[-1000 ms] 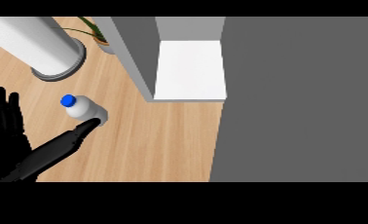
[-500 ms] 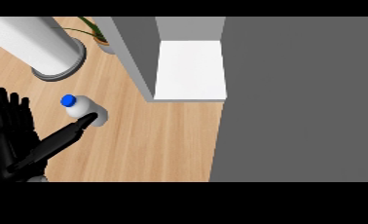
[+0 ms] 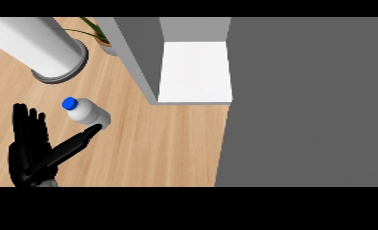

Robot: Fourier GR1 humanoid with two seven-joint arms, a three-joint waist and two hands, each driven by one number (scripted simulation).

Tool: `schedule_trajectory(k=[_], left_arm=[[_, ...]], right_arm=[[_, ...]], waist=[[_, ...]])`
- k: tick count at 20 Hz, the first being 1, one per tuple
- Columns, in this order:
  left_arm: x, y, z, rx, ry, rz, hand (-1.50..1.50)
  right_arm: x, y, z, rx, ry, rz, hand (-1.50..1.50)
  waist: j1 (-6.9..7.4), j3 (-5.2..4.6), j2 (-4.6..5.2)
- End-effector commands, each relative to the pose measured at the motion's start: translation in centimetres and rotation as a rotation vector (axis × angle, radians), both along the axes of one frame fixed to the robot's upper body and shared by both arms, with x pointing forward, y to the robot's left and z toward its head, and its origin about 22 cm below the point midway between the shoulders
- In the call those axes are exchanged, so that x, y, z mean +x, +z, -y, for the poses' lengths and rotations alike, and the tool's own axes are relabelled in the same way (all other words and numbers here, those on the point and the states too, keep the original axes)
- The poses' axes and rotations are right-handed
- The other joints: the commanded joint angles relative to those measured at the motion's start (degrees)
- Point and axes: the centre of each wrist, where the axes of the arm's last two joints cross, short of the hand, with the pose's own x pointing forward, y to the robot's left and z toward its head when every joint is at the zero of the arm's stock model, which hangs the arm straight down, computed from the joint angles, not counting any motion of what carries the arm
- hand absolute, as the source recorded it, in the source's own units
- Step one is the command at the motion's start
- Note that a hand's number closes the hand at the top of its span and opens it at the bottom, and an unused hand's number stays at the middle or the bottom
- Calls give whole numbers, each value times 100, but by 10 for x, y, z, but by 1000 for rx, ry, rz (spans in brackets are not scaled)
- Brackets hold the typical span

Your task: Pick up the bottled water, place it into the cabinet and close the cabinet

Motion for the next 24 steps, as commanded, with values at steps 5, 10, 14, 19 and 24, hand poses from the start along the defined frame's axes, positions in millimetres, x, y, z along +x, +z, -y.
schedule_trajectory(k=[5,10,14,19,24], left_arm=[[3,-59,2,-47,-10,-34,-150],[0,-82,-29,-63,1,-34,-150],[16,-101,-40,-86,-6,0,-150],[8,-124,-33,-58,25,28,-150],[29,-137,-24,-73,12,56,-150]], right_arm=[[-16,19,5,-22,-39,62,-150],[-31,23,7,-18,-61,59,-150],[-24,26,4,-29,-37,63,-150],[-28,15,0,-21,-45,64,-150],[-15,23,-4,-10,-48,63,-150]], waist=[[-1,0,5],[-33,-1,-3],[-29,-4,8],[-32,1,-1],[-28,-6,17]])
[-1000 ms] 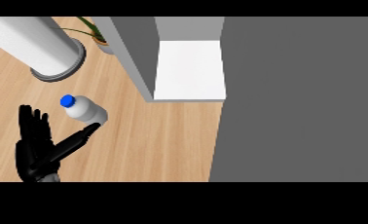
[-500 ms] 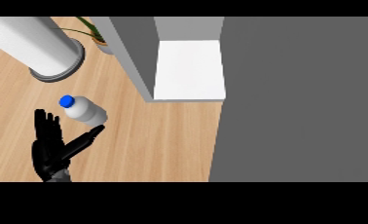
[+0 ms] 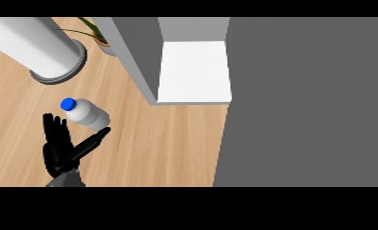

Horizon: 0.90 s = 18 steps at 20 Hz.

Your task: Pick up the bottled water, place it into the cabinet and close the cabinet

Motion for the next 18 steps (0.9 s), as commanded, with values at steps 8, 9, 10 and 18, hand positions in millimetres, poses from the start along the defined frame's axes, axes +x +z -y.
schedule_trajectory(k=[8,9,10,18], left_arm=[[26,-11,-7,-1,78,94,-150],[24,-17,2,2,64,103,-150],[29,-11,-3,9,57,107,-150],[50,1,-9,5,-83,140,150]], right_arm=[[-32,13,14,-43,-21,65,-150],[-25,8,16,-63,-28,55,-150],[-22,5,16,-46,-38,74,-150],[-25,14,8,-31,-11,59,-150]], waist=[[-82,-2,5],[-69,-2,12],[-33,3,5],[-63,-5,17]])
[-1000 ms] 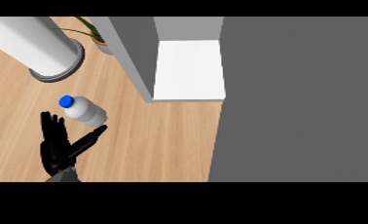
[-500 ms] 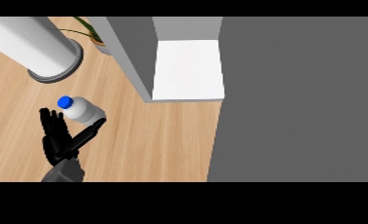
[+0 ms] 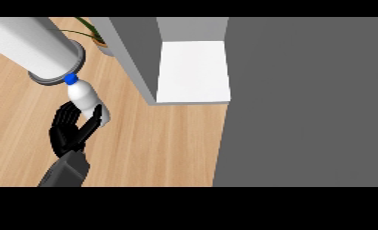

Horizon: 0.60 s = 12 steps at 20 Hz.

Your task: Pick up the bottled water, place it into the cabinet and close the cabinet

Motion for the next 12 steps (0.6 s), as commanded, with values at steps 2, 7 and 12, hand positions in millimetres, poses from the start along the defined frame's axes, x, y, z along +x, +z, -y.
schedule_trajectory(k=[2,7,12], left_arm=[[8,6,-2,248,-69,-20,150],[33,15,33,351,-24,-6,150],[27,3,88,322,-408,113,150]], right_arm=[[-6,14,2,-12,-27,56,-150],[-4,7,6,-17,-27,47,-150],[-9,16,3,-15,-13,40,-150]], waist=[[7,2,-1],[-14,7,2],[-14,5,-43]])
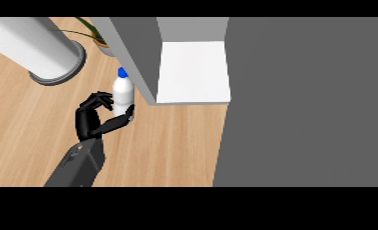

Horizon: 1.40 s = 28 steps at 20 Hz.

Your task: Pick up the bottled water, place it into the cabinet and close the cabinet

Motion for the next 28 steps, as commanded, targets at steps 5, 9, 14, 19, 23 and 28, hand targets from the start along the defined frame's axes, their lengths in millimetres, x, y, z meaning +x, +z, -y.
schedule_trajectory(k=[5,9,14,19,23,28], left_arm=[[7,1,67,-35,-485,50,150],[21,25,88,-104,-514,67,150],[18,44,119,-187,-567,73,150],[21,81,145,-187,-550,64,150],[40,113,160,-194,-524,73,150],[24,113,180,-147,-525,50,150]], right_arm=[[-14,14,6,11,-36,43,-150],[-17,10,5,7,-44,23,-150],[-9,12,8,3,-27,33,-150],[-17,8,8,1,-41,29,-150],[-13,7,12,3,-33,20,-150],[-11,5,6,15,-30,38,-150]], waist=[[22,2,-43],[92,11,-66],[42,4,-51],[55,7,-48],[2,7,-20],[-56,2,-16]])
